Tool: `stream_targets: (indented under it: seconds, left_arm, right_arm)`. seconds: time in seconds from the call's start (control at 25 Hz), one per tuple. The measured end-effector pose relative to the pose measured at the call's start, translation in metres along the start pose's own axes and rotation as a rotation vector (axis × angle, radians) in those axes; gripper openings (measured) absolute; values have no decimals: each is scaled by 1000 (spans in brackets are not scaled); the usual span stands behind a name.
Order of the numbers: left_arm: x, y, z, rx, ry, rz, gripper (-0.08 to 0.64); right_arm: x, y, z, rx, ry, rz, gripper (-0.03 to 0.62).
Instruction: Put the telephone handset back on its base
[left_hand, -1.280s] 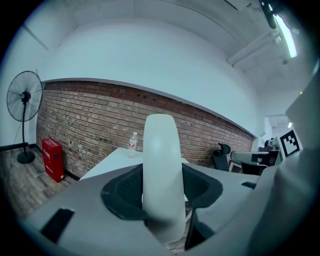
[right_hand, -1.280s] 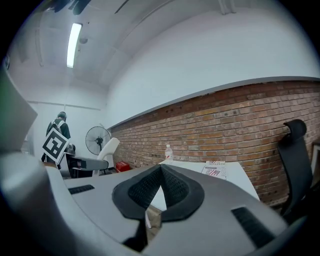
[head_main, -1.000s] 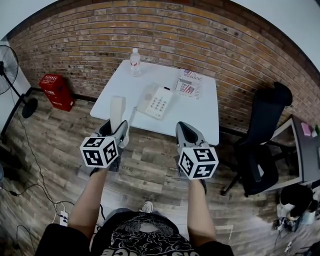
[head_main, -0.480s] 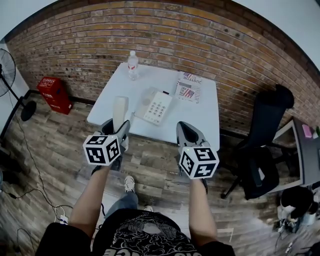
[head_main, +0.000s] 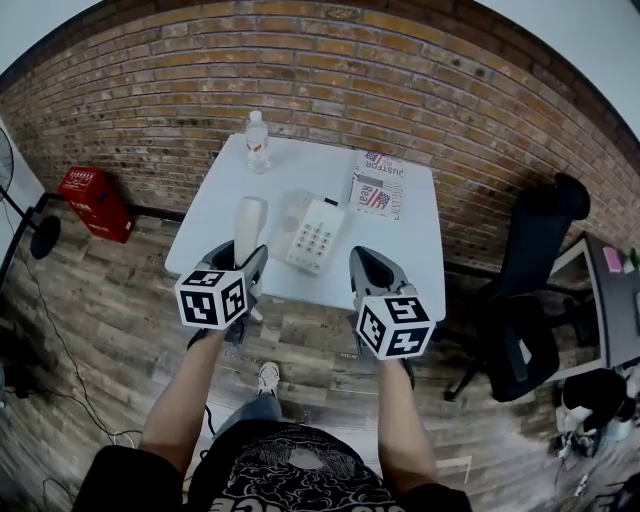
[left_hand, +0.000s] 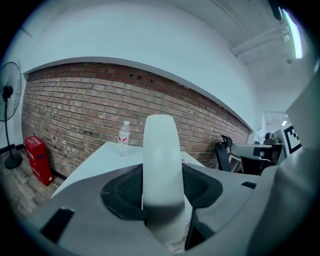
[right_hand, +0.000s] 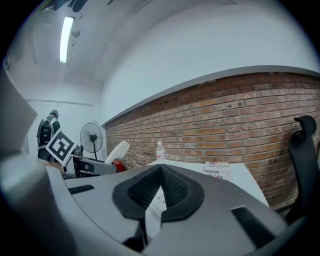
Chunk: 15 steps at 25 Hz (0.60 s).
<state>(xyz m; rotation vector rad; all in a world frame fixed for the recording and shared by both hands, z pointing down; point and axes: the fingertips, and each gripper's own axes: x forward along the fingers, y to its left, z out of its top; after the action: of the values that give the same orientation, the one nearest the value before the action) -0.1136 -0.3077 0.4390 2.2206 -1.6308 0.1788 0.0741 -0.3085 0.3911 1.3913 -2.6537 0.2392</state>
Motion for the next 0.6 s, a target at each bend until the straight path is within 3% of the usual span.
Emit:
stream_targets:
  seconds: [0.6]
  left_arm:
    - [109,31,-1,8,188,-135,215]
  right_arm:
    - [87,-15,5,21,42,-64,0]
